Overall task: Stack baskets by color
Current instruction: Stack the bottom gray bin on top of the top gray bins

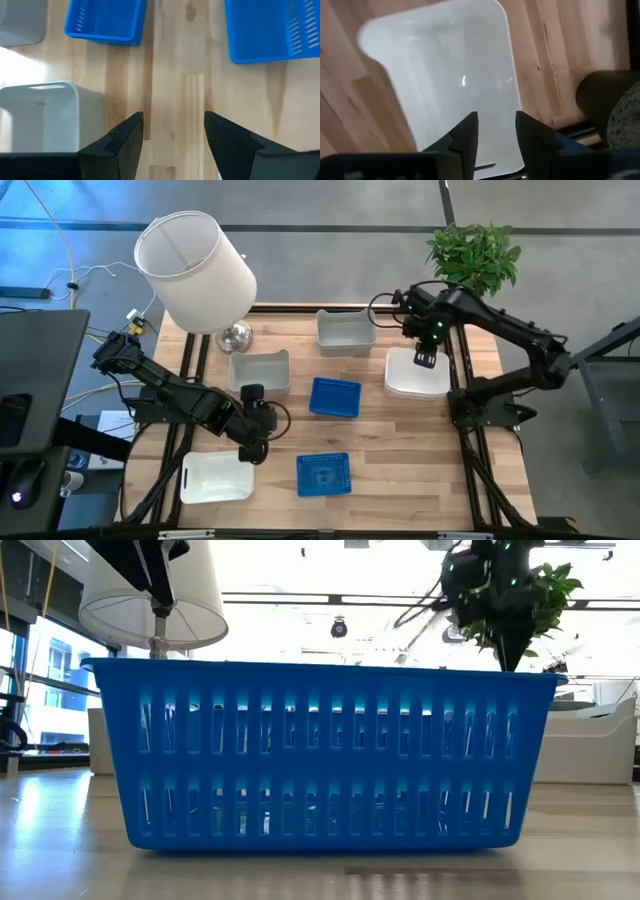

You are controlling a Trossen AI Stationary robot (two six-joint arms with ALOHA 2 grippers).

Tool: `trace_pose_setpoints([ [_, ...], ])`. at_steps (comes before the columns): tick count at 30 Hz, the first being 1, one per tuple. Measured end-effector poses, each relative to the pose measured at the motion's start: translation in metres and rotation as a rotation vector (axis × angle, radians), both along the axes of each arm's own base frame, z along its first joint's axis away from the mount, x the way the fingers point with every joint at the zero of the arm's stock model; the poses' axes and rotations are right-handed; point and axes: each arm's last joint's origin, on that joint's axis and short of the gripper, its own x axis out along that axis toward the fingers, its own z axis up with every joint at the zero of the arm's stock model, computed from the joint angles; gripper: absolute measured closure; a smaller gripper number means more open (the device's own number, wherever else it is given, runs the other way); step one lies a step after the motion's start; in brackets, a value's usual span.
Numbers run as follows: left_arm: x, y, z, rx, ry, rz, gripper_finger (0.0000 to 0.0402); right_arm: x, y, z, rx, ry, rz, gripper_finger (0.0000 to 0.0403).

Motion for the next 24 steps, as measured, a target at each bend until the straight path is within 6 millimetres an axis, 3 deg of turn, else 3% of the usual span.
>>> trace_pose_setpoints([
  [7,-0.001,0.008,-0.001,0.022,0.033,0.021,0.0206,-0.011,0.035,0.023,-0.040,-0.129,-0.010,0.0287],
  [13,0.007,0.027,-0.005,0.023,0.074,0.034,0.0206,-0.017,0.066,0.037,-0.049,-0.239,0.006,0.0287],
  [24,0.024,0.073,-0.020,-0.026,0.180,0.088,0.0206,-0.005,0.103,0.047,-0.052,-0.400,0.093,0.0287],
])
